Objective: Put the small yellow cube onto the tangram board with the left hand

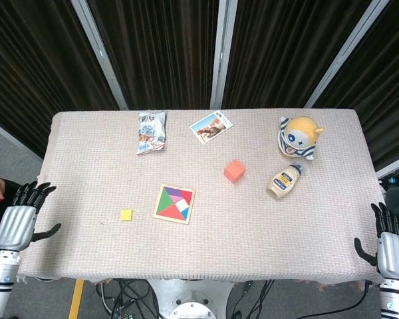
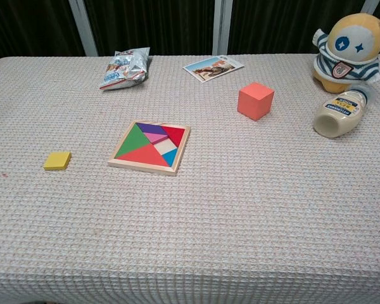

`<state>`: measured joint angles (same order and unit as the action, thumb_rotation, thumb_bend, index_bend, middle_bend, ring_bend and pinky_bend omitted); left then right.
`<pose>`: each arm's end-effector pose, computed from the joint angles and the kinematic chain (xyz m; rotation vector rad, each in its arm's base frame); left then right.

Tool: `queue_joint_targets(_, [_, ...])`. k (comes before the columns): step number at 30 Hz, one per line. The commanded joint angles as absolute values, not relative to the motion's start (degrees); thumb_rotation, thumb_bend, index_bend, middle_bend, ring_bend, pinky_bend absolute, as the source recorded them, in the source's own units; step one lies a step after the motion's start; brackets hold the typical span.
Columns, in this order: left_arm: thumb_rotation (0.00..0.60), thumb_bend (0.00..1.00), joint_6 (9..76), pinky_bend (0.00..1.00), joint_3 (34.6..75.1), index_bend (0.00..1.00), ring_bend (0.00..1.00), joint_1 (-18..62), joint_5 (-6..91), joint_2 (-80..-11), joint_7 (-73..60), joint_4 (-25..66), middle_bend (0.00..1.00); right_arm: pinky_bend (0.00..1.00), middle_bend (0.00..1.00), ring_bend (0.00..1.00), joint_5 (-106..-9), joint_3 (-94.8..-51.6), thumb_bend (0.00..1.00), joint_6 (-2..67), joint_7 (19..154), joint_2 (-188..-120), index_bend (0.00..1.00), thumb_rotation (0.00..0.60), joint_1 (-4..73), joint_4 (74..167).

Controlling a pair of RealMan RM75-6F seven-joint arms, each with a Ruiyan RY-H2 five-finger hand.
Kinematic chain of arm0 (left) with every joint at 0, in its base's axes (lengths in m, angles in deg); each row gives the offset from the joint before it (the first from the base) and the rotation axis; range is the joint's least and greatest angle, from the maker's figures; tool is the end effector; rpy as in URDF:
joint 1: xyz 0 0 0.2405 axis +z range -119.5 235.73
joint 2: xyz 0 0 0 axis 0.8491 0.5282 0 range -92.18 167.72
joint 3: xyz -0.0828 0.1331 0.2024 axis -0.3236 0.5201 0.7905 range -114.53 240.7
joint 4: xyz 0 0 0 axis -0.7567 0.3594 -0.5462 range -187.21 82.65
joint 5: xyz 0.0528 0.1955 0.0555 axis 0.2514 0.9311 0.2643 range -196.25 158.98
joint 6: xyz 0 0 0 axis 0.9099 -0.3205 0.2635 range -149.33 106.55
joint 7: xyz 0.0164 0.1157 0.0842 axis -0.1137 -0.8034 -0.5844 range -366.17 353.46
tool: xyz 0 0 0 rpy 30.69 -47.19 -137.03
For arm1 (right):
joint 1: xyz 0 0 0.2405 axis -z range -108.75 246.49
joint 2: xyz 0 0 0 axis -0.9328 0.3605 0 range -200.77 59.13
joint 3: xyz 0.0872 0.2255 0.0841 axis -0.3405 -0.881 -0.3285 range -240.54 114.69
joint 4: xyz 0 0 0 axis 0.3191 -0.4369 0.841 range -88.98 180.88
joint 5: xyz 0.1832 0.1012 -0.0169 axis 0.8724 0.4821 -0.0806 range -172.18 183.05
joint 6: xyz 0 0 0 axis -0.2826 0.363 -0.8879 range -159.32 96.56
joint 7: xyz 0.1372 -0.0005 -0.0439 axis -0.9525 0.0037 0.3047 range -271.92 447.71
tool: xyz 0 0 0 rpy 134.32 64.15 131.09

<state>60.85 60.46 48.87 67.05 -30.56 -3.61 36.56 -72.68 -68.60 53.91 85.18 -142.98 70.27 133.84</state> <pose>-0.3054 0.2044 0.1341 -1.4323 -0.9464 -0.9725 -0.3465 -0.1533 0.1348 1.1246 -1.0635 0.8663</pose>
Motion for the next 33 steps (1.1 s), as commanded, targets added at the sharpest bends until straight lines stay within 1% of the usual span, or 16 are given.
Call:
queue_joint_targets(1, [0.6, 0.17, 61.35, 0.0, 60.56, 0.16, 0.0, 49.1, 67.4, -30.48, -3.66, 36.78, 0.1, 0.0, 0.0, 0.0, -72.67, -68.54, 0.25, 53.7, 85.15, -143.01, 0.0, 0.6, 70.23, 133.62])
queue_joint_targets(6, [0.6, 0.16, 61.06, 0.0, 60.86, 0.16, 0.0, 49.16, 67.48, -30.76, -3.69, 36.93, 0.1, 0.0, 0.0, 0.0, -72.76, -68.6, 0.25, 53.23, 84.78, -143.07, 0.0, 0.6, 69.95, 133.05])
queue_joint_targets(20, [0.6, 0.14, 55.63, 0.0, 61.65, 0.16, 0.0, 46.69, 66.9, -32.61, -6.2, 38.16, 0.1, 0.0, 0.0, 0.0, -72.6, -69.27, 0.25, 52.9, 84.04, -143.36, 0.0, 0.6, 69.39, 131.95])
queue_joint_targets(27, [0.6, 0.14, 49.43, 0.0, 61.22, 0.13, 0.0, 44.03, 63.6, -35.78, -5.7, 39.58, 0.1, 0.0, 0.0, 0.0, -74.16, -68.68, 0.25, 53.44, 85.05, -143.55, 0.0, 0.6, 69.19, 132.14])
queue_joint_targets(33, [0.6, 0.14, 46.72, 0.0, 59.83, 0.13, 0.0, 41.81, 61.06, -39.38, -8.6, 40.31, 0.1, 0.0, 0.0, 0.0, -74.5, -68.33, 0.25, 53.02, 86.15, -143.98, 0.0, 0.6, 68.84, 132.32])
